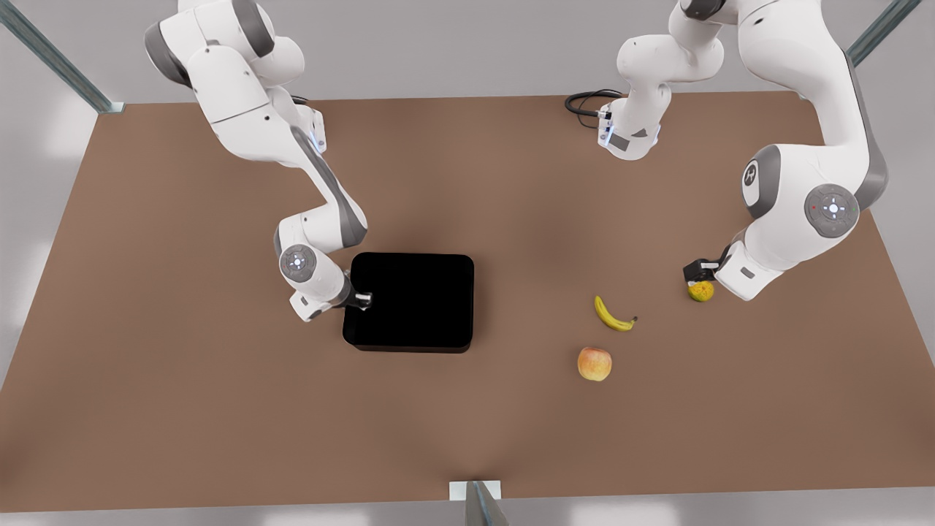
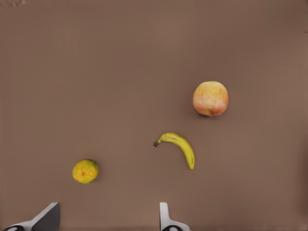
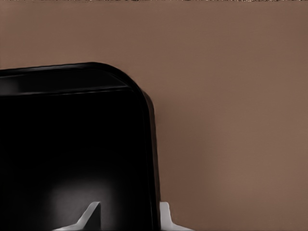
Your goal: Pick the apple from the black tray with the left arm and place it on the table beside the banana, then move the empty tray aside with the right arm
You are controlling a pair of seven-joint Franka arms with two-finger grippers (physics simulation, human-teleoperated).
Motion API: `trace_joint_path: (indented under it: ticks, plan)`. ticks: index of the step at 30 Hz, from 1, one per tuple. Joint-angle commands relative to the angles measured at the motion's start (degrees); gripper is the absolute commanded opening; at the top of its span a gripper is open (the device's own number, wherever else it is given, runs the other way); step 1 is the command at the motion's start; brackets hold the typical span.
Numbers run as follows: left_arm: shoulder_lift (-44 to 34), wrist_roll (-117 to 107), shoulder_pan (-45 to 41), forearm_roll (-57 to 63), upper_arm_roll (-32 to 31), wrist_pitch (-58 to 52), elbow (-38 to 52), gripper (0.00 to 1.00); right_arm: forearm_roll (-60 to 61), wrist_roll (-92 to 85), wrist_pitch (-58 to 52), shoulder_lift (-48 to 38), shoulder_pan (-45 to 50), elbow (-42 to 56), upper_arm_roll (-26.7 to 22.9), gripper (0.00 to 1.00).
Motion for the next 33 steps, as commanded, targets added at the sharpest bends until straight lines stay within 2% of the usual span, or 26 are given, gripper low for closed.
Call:
trace_joint_path:
  ticks: [1, 3, 5, 6, 20, 23, 25, 33]
  plan:
    - [0.12, 5.27, 0.0, 0.05, -0.01, 0.07, 0.03, 1.0, 0.03, -0.32, 2.1, 0.04, 0.0, 0.01, 0.01, 0.52]
    - [0.3, 5.27, 0.0, 0.05, -0.01, 0.16, 0.03, 1.0, 0.03, -0.76, 2.1, 0.04, 0.0, -0.26, 0.01, 0.48]
    - [0.3, 5.27, 0.0, 0.05, -0.01, 0.16, 0.03, 1.0, 0.03, -0.85, 2.1, 0.04, 0.0, -0.26, 0.01, 0.36]
    - [0.3, 5.27, 0.0, 0.05, -0.01, 0.16, 0.03, 1.0, 0.03, -1.46, 2.01, 0.04, 0.0, -0.26, 0.01, 0.34]
    - [0.38, 5.27, 0.0, 0.05, -0.01, 0.16, 0.03, 1.0, 0.03, -1.99, 2.89, 1.18, 0.0, -0.34, 0.01, 0.3]
    - [0.38, 5.27, 0.0, 0.05, -0.01, 0.16, 0.03, 1.0, 0.03, -2.34, 2.89, 1.27, 0.08, -0.34, 0.01, 0.18]
    - [0.38, 5.27, 0.0, 0.05, -0.01, 0.16, -0.06, 1.0, 0.03, -2.43, 2.89, 1.27, 0.08, -0.34, 0.01, 0.14]
    - [0.21, 5.27, 0.0, 0.05, -0.01, -0.02, 0.03, 1.0, 0.03, -4.45, -3.7, -3.65, -0.18, -0.26, -0.08, 0.11]
